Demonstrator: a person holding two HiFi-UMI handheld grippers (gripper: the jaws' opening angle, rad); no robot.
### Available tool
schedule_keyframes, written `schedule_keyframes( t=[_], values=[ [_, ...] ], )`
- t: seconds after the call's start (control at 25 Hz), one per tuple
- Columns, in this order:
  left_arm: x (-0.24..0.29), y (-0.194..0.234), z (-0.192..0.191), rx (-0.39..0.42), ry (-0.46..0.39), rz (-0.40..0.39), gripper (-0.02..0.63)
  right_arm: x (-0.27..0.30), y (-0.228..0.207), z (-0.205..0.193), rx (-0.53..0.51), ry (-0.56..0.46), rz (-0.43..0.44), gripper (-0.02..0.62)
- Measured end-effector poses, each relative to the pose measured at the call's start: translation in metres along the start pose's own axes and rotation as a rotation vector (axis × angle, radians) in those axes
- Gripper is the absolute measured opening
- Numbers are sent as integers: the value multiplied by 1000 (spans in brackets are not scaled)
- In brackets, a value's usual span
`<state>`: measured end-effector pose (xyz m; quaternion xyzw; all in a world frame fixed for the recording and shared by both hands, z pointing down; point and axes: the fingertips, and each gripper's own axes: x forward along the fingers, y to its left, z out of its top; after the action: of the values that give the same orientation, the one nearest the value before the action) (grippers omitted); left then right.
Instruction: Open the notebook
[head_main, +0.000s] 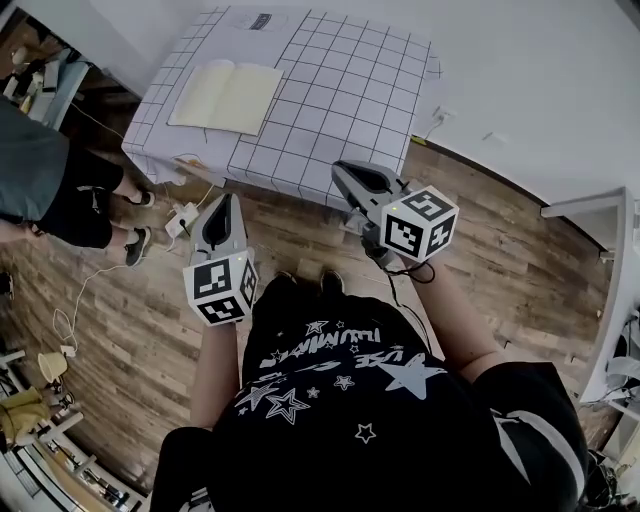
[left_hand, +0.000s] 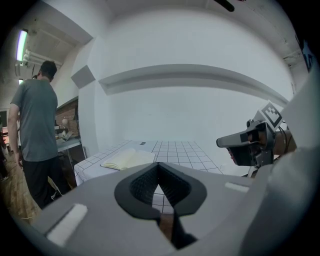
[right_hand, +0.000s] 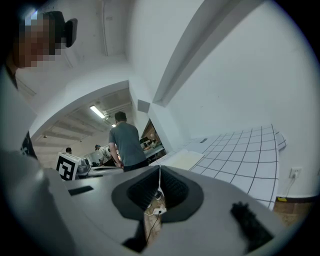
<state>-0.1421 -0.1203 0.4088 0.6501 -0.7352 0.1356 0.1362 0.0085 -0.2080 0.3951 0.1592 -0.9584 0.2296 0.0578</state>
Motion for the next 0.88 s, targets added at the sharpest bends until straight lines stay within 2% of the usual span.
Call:
schedule_keyframes(
  t=[0.44, 0.72, 0.88],
  values=[
    [-52, -4, -27, -20, -25, 8, 9, -4, 51, -36, -55, 46, 57, 17],
    [-114, -2, -45, -72, -60, 10, 9, -14, 109, -57, -98, 76, 72, 17],
    [-159, -2, -61, -83, -96, 9, 9, -31, 153, -85, -133, 91, 81, 17]
  ],
)
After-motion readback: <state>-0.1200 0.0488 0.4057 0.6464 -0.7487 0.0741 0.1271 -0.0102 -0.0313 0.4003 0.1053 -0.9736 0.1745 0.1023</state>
